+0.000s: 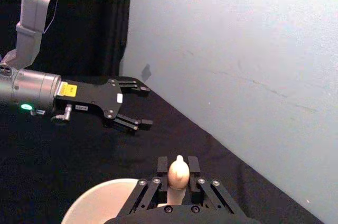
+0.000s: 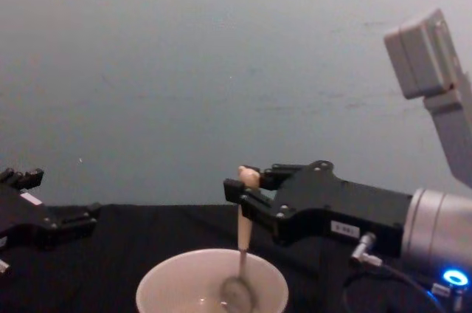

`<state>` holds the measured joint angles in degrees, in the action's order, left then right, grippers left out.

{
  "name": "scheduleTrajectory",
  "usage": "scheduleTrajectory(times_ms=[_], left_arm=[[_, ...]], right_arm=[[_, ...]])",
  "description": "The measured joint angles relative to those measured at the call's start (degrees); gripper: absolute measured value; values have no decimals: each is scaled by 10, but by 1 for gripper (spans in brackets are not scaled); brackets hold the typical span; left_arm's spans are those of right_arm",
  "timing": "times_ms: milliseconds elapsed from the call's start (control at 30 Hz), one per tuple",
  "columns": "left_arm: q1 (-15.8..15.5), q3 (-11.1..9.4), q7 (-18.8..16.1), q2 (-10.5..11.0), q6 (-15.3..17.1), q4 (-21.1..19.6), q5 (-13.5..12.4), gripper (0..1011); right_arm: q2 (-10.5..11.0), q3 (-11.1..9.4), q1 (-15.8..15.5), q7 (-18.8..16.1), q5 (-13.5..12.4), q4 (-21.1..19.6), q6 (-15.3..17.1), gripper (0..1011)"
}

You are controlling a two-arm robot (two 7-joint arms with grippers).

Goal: Pick up the stirring spoon with one hand, stir inside the cup, then place it back in its original position.

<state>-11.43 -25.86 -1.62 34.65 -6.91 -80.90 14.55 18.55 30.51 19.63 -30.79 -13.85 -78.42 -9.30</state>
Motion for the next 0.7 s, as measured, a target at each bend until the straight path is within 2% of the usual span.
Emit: scheduleTrajectory(times_ms=[400, 567, 700], left_arm=[[0, 0, 0, 0, 0, 0, 0, 1001], [0, 0, 0, 0, 0, 0, 0, 1001], [0, 0, 0, 0, 0, 0, 0, 1001]], right_arm=[[34, -8, -37, -20, -20, -52, 8, 214], [40, -1, -48, -30, -28, -73, 13, 214], [36, 10, -49, -33, -30, -78, 14, 214]])
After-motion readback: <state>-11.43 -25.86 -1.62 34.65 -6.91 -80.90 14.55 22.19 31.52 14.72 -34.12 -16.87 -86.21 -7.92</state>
